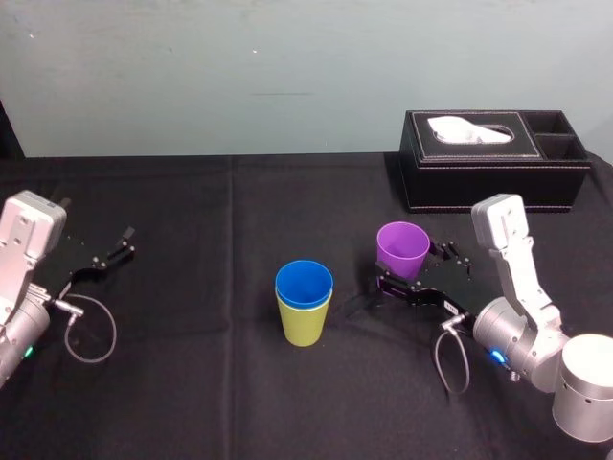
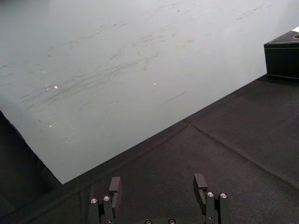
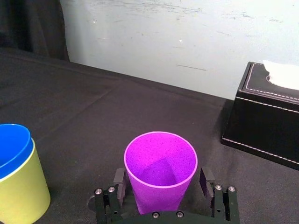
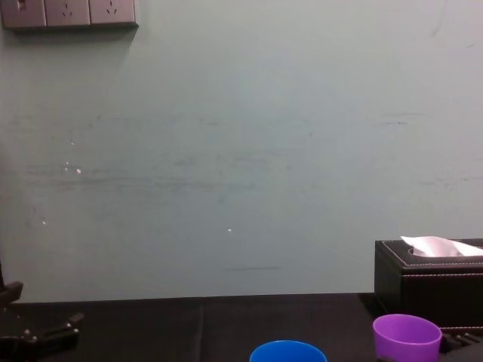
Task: Stack the three plastic cups sequentially using one hand.
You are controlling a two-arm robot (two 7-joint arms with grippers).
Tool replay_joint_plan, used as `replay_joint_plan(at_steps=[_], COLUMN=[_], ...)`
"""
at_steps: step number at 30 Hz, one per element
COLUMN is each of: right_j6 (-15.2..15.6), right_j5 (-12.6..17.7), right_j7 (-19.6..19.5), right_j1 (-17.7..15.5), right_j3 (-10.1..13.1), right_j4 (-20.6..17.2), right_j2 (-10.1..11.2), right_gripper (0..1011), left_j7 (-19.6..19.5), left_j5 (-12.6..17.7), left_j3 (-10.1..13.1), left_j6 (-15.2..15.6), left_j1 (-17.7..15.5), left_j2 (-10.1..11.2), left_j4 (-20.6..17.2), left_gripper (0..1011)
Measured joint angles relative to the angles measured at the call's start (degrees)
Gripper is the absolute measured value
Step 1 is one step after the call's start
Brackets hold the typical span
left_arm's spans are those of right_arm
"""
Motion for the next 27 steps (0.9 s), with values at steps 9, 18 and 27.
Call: replay_joint_plan(at_steps=[9,18,27], right_j6=[-0.3,-0.4,-0.5], right_j5=[-0.3,-0.7,-0.9], right_j7=[0.1,0.3,0.4], right_j1=[0.7,1.8,2.1], right_j3=[-0.2,-0.3,-0.5], right_j4=[1.2,2.1,2.4], right_j2=[-0.3,-0.6,-0.6], right_gripper=[1003,1003,1003], left_j7=[0.0,0.0,0.0], left_j5=[0.0,0.0,0.0], left_j3=[0.0,0.0,0.0], left_j6=[0.0,0.0,0.0], left_j1=[0.0,0.0,0.0], left_j2=[0.0,0.0,0.0], left_j4=[0.0,0.0,0.0], left_gripper=[1010,1010,1010])
